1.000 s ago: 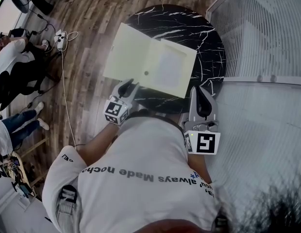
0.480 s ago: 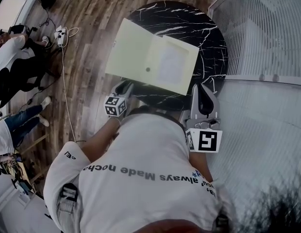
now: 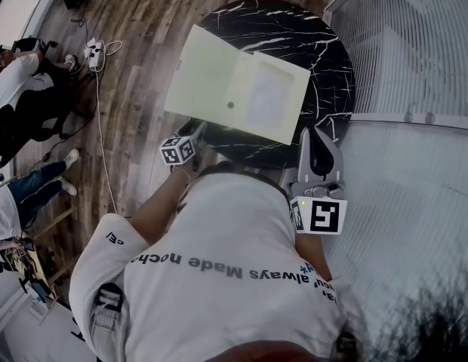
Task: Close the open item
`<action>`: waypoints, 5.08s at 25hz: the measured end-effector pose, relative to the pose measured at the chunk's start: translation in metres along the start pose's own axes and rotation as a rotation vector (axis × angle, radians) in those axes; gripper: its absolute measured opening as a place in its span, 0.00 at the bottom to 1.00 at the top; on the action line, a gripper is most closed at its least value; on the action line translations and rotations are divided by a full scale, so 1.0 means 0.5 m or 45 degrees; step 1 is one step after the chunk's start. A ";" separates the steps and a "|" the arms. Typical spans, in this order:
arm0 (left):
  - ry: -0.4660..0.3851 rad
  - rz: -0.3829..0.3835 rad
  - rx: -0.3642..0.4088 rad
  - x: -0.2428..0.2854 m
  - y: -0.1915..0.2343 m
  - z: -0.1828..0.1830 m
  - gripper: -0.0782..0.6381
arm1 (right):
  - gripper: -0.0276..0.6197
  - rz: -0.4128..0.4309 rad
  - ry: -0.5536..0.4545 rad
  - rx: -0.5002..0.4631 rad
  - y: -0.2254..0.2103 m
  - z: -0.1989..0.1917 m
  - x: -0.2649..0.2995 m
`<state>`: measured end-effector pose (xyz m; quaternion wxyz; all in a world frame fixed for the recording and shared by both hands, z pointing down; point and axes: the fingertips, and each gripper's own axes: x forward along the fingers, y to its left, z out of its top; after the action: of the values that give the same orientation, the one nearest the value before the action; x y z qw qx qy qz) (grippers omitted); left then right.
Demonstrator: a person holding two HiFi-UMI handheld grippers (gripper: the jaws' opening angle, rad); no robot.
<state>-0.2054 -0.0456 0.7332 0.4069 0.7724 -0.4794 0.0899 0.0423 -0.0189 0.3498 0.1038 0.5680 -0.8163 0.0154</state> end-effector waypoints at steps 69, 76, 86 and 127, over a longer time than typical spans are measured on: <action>0.629 -0.177 1.597 0.182 -0.384 -0.187 0.22 | 0.05 -0.128 0.027 0.137 -0.129 -0.078 -0.112; 0.734 -0.211 1.707 0.204 -0.389 -0.223 0.24 | 0.05 -0.154 0.064 0.186 -0.152 -0.107 -0.115; 0.813 -0.253 1.802 0.213 -0.385 -0.243 0.24 | 0.05 -0.117 0.232 0.222 -0.192 -0.243 -0.045; 0.919 -0.341 1.623 0.237 -0.380 -0.231 0.25 | 0.05 0.102 1.043 -0.024 -0.243 -0.798 0.257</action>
<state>0.0404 -0.0023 0.7684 0.0196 0.8329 -0.0728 0.5483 0.1733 -0.1237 0.7526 0.4249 0.4816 -0.7290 0.2367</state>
